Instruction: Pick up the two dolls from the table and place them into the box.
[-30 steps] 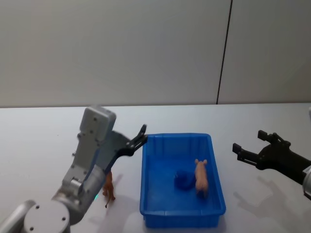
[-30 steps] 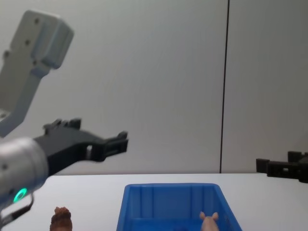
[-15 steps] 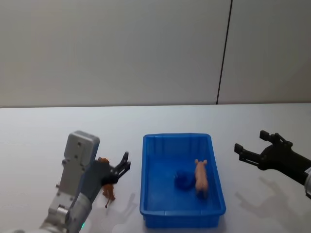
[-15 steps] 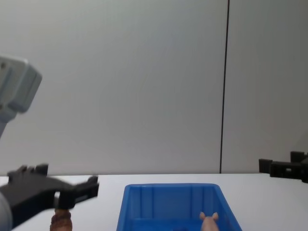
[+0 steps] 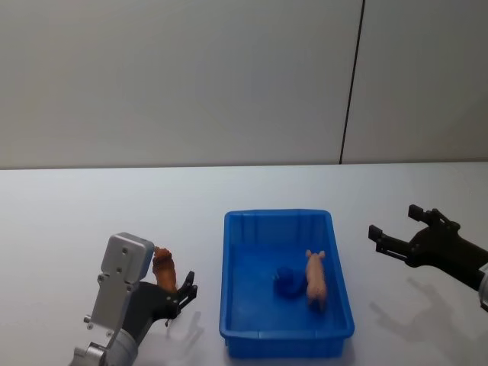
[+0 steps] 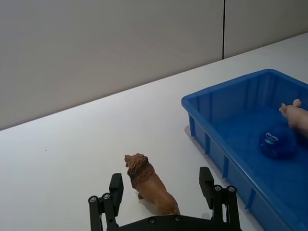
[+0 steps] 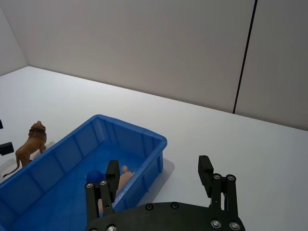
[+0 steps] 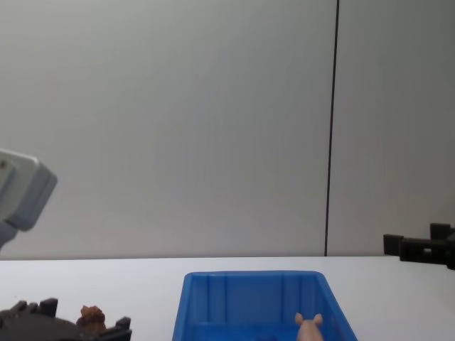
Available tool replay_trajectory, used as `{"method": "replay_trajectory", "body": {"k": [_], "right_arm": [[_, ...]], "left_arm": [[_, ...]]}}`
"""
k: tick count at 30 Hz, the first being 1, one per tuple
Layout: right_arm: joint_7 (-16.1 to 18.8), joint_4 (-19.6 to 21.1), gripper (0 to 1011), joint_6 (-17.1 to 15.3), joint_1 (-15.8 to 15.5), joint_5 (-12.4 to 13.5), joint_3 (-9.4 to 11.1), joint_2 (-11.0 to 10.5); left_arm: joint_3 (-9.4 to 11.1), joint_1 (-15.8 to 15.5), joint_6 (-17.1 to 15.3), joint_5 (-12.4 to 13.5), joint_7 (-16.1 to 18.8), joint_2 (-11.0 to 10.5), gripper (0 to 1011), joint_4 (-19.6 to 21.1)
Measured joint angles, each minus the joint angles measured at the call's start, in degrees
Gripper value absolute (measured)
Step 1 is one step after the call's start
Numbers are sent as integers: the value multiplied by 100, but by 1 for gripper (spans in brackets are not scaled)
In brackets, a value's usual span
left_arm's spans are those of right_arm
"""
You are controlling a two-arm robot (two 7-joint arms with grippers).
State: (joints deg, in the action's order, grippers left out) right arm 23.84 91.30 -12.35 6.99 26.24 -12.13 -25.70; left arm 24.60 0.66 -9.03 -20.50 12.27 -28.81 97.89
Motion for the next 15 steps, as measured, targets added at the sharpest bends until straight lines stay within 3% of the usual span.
{"method": "replay_trajectory", "body": {"k": [15], "right_arm": [[1,0,1001,0,-4,0,0,-4]], "left_arm": [[-39,-216,54,121,-343,219,1001,-611]]}}
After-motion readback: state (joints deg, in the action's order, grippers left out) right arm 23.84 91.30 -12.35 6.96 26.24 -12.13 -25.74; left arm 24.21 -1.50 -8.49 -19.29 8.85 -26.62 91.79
